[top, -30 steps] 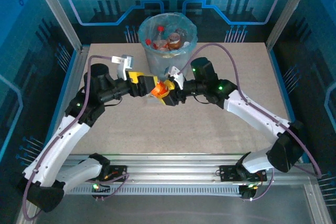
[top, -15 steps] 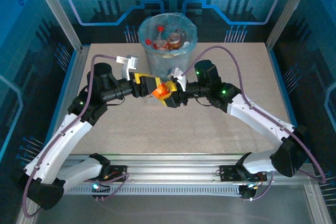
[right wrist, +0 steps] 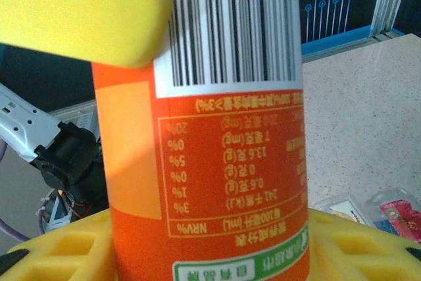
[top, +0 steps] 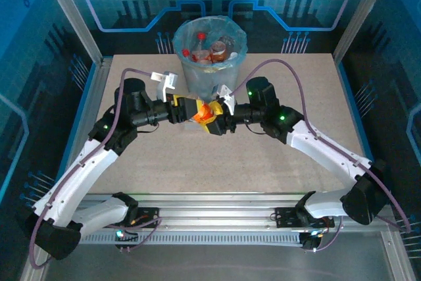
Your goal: Put the plastic bottles in the bin
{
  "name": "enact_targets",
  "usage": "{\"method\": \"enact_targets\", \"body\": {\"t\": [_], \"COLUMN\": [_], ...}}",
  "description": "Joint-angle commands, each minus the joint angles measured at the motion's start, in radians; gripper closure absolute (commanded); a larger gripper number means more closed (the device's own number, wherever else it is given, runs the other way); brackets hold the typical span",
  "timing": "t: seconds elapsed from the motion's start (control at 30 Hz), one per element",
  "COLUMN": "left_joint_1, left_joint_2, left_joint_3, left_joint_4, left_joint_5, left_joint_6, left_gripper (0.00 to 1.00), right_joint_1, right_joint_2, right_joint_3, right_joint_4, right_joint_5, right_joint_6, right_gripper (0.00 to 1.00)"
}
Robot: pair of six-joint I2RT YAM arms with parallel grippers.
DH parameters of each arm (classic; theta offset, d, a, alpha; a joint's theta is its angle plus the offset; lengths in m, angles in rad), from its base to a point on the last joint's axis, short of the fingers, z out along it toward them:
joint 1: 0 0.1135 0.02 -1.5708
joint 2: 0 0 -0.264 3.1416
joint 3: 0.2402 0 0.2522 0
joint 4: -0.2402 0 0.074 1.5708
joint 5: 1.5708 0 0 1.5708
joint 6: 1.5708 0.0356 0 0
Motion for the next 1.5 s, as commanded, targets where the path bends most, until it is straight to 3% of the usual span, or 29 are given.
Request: {"method": "enact_targets", "body": {"t": [0.0,0.13,0.4,0.57,0.9,1.27,1.47], "left_joint_1": [-0.006,-0.005,0.001,0.019,0.048,0.077,0.094], "left_joint_2": [-0.013,-0.036,-0.038,0.049,0.525,1.057,1.207], "left_joint_3": [0.046,0.067,0.225,0.33,0.725,1.312,1.441], "left_joint_4": [0.002,0.0,-0.07,-0.01,0.071,-0.083,-0.044], "left_joint_5": [-0.003,-0.091,-0.423,-0.495,-0.516,-0.605,-0.621], "left_joint_6": [-0.003,0.001,0.148,0.19,0.211,0.255,0.236], "left_gripper": [0.44,0.46,0.51,0.51,0.52,0.51,0.45], "right_joint_1": [-0.011,-0.01,-0.013,-0.056,-0.166,-0.192,-0.204], "right_joint_2": [-0.036,-0.07,-0.229,-0.305,-0.199,-0.128,-0.107], "right_joint_3": [-0.014,-0.04,-0.12,-0.165,-0.021,0.068,0.095], "right_joint_4": [0.039,0.064,0.112,0.105,0.03,0.011,-0.008], "right_joint_5": [0.044,0.118,0.517,0.671,0.565,0.556,0.554], "right_joint_6": [0.012,0.029,0.082,0.149,0.26,0.23,0.219], "right_gripper": [0.39,0.15,0.04,0.0,0.17,0.19,0.19]}}
